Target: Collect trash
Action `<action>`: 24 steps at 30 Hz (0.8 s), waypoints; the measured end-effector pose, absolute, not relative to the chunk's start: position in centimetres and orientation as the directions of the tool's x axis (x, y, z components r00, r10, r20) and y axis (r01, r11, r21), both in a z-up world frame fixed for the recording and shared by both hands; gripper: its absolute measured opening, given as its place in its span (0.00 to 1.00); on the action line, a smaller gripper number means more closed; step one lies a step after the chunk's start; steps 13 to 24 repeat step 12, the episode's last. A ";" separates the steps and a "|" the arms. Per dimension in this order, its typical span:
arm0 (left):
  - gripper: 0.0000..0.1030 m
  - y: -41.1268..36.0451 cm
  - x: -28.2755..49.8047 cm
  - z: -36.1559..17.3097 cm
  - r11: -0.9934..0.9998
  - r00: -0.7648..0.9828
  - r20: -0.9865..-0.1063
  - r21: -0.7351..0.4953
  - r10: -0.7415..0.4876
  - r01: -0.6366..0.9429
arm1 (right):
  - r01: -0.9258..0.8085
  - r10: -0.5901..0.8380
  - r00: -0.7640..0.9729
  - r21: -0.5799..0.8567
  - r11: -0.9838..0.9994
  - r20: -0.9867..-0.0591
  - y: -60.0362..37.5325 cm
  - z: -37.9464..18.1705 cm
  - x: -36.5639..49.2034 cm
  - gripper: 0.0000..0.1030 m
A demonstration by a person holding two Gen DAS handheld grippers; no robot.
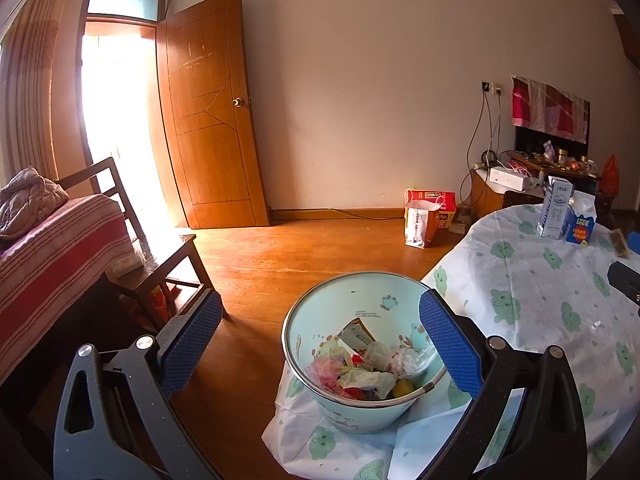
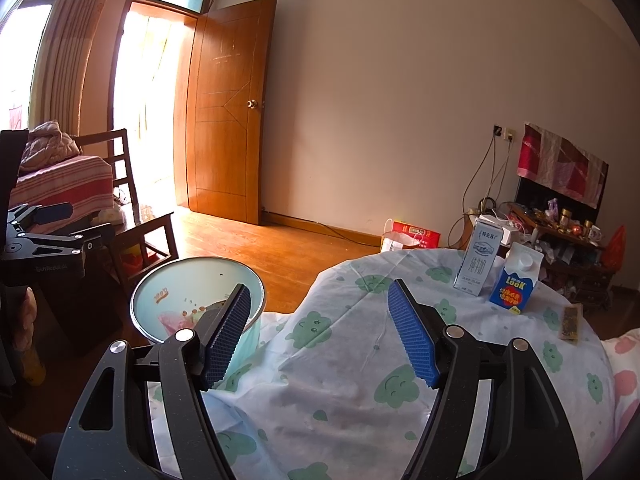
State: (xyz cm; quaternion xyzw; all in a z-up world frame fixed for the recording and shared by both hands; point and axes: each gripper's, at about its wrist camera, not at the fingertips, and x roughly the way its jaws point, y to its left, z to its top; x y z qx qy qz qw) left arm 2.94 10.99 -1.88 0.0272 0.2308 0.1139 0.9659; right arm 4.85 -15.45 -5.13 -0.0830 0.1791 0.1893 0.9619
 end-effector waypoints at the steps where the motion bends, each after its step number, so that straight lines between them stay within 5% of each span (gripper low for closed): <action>1: 0.94 10.9 2.9 -1.9 0.973 0.868 -0.440 0.109 0.232 -0.205 | -0.393 0.334 0.864 -0.091 0.915 -0.376 -15.5 -5.1 4.8 0.69; 24: 0.94 10.9 3.3 -2.4 0.979 0.856 -0.474 0.091 0.204 -0.182 | -0.340 0.287 0.884 -0.088 0.936 -0.370 -17.7 -5.1 6.0 0.74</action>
